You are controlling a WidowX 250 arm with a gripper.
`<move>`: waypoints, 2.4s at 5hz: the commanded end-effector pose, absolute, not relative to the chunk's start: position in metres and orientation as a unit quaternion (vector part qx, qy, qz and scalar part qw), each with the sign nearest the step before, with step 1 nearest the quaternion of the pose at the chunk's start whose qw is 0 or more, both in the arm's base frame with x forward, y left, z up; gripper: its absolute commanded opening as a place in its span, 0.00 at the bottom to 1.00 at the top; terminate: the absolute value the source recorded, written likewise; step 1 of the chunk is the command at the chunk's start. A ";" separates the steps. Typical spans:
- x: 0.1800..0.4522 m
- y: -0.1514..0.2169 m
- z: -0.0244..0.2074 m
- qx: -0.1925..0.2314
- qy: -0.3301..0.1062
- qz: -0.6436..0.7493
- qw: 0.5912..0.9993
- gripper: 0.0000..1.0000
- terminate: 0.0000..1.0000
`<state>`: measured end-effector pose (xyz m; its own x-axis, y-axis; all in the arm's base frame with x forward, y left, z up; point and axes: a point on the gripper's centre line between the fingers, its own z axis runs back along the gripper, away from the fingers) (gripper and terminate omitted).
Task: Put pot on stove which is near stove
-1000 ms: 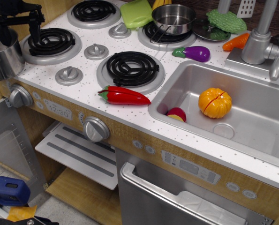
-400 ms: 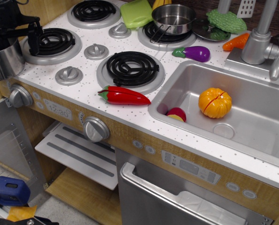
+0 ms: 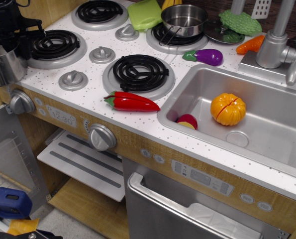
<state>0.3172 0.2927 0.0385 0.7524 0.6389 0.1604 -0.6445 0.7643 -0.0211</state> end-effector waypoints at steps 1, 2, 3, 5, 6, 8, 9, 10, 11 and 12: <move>0.316 0.300 0.067 0.044 -0.104 0.348 0.931 0.00 0.00; 0.316 0.298 0.074 0.053 -0.112 0.346 0.930 0.00 0.00; 0.320 0.295 0.094 0.080 -0.131 0.340 0.928 0.00 0.00; 0.338 0.298 0.118 0.091 -0.170 0.298 0.935 0.00 0.00; 0.359 0.301 0.115 0.072 -0.163 0.258 0.949 0.00 0.00; 0.386 0.293 0.111 0.052 -0.170 0.240 0.954 0.00 0.00; 0.392 0.280 0.110 0.050 -0.174 0.244 0.953 0.00 0.00; 0.399 0.267 0.111 0.049 -0.181 0.246 0.951 0.00 0.00; 0.406 0.265 0.109 0.049 -0.186 0.238 0.952 0.00 0.00; 0.410 0.272 0.104 0.043 -0.189 0.229 0.954 0.00 0.00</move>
<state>0.4115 0.2656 0.0725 0.8550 0.4212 0.3025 -0.4356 0.8999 -0.0215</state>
